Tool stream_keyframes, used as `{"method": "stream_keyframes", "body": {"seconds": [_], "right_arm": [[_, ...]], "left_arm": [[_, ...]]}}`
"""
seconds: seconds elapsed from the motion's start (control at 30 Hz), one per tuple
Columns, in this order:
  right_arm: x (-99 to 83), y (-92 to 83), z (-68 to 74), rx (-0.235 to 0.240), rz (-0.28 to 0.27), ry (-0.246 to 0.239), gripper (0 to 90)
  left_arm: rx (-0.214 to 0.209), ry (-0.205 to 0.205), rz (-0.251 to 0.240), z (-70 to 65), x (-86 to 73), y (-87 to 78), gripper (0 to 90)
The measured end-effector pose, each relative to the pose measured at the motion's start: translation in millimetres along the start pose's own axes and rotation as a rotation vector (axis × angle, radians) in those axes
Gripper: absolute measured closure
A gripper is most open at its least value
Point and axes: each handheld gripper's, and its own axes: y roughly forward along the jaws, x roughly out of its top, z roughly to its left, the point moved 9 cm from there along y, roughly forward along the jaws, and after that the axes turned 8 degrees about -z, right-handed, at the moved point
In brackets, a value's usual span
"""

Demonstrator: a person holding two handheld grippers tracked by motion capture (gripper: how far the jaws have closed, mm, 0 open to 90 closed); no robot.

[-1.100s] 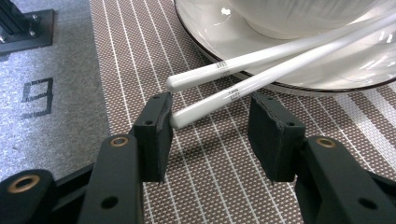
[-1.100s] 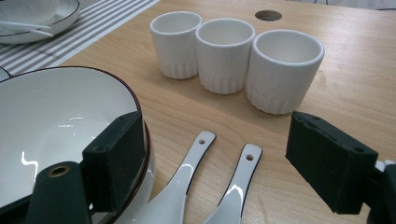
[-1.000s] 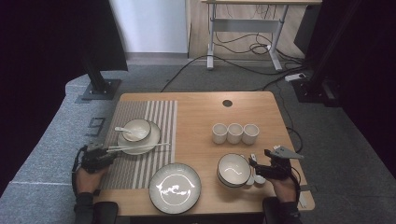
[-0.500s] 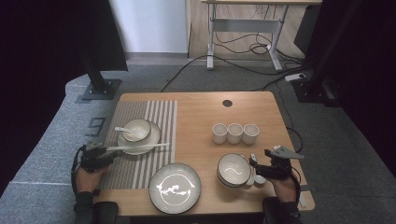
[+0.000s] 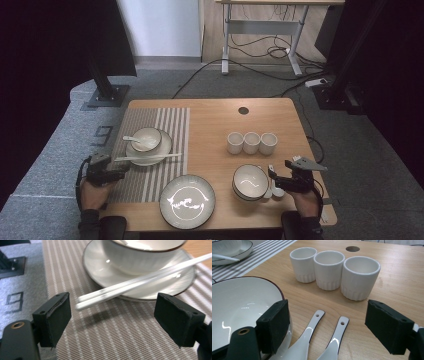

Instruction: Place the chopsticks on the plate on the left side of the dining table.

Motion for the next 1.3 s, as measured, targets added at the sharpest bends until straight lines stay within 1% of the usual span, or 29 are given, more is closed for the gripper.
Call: {"method": "stream_keyframes", "body": {"seconds": [0.1, 0.13, 0.17, 0.2, 0.23, 0.27, 0.3, 0.33, 0.37, 0.43, 0.47, 0.5, 0.57, 0.6, 0.63, 0.67, 0.73, 0.83, 1.3], "right_arm": [[-0.4, 0.0, -0.1, -0.001, 0.001, -0.001, 19.5], [-0.4, 0.0, -0.1, -0.001, 0.001, -0.001, 19.5], [-0.8, 0.2, 0.3, -0.001, 0.002, -0.003, 19.5], [-0.9, 0.3, 0.4, -0.002, 0.002, -0.003, 19.5], [-1.2, 0.5, 0.6, -0.002, 0.004, -0.004, 19.5], [-1.3, 0.5, 0.8, -0.002, 0.004, -0.005, 19.5], [-1.5, 0.7, 0.8, -0.002, 0.005, -0.005, 19.5], [-1.6, 0.7, 0.8, -0.002, 0.005, -0.005, 19.5], [-1.6, 0.7, 0.8, -0.002, 0.005, -0.005, 19.5], [-1.9, 0.6, 0.7, -0.003, 0.006, -0.005, 19.5], [-1.9, 0.5, 0.6, -0.003, 0.006, -0.004, 19.5], [-1.9, 0.5, 0.6, -0.003, 0.005, -0.005, 19.5], [-1.9, 0.4, 0.6, -0.004, 0.005, -0.005, 19.5], [-2.3, 0.6, 0.6, -0.003, 0.007, -0.005, 19.5], [-2.3, 0.6, 0.6, -0.003, 0.007, -0.005, 19.5], [-2.6, 1.0, 0.8, -0.002, 0.008, -0.006, 19.5], [-2.9, 1.5, 1.1, -0.001, 0.009, -0.008, 19.5], [-3.3, 2.1, 1.3, -0.002, 0.01, -0.009, 19.5], [-4.7, 3.3, 2.0, 0.002, 0.018, -0.012, 19.5]], "left_arm": [[-0.043, 0.013, -0.005, -12.3, 1.5, 1.3, 10.8], [-0.043, 0.013, -0.005, -12.3, 1.5, 1.3, 10.9], [-0.071, 0.011, -0.013, -21.2, 2.7, 3.2, 10.7], [-0.086, 0.012, -0.017, -26.5, 3.4, 4.8, 10.1], [-0.092, 0.015, -0.019, -29.5, 3.7, 5.9, 8.9], [-0.105, 0.024, -0.02, -35.0, 3.9, 7.8, 7.8], [-0.105, 0.024, -0.02, -35.0, 3.9, 7.8, 6.5], [-0.122, 0.037, -0.021, -43.2, 3.8, 11.4, 5.2], [-0.122, 0.037, -0.021, -43.2, 3.8, 11.4, 4.3], [-0.146, 0.067, -0.007, -57.5, 2.2, 19.1, 2.7], [-0.151, 0.076, -0.001, -61.8, 1.7, 21.8, 2.3], [-0.151, 0.076, -0.001, -61.8, 1.7, 21.8, 1.8], [-0.164, 0.095, 0.009, -69.9, 0.9, 26.6, 1.4], [-0.167, 0.116, 0.019, -75.8, 0.0, 31.1, 0.9], [-0.167, 0.116, 0.019, -75.8, 0.0, 31.1, 0.5], [-0.171, 0.128, 0.023, -80.0, -0.5, 34.5, 0.5], [-0.177, 0.132, 0.025, -83.0, -1.1, 37.2, 0.5], [-0.172, 0.138, 0.028, -83.6, -1.6, 39.1, 0.4], [-0.163, 0.129, 0.032, -79.4, -4.2, 44.7, 0.5]]}}
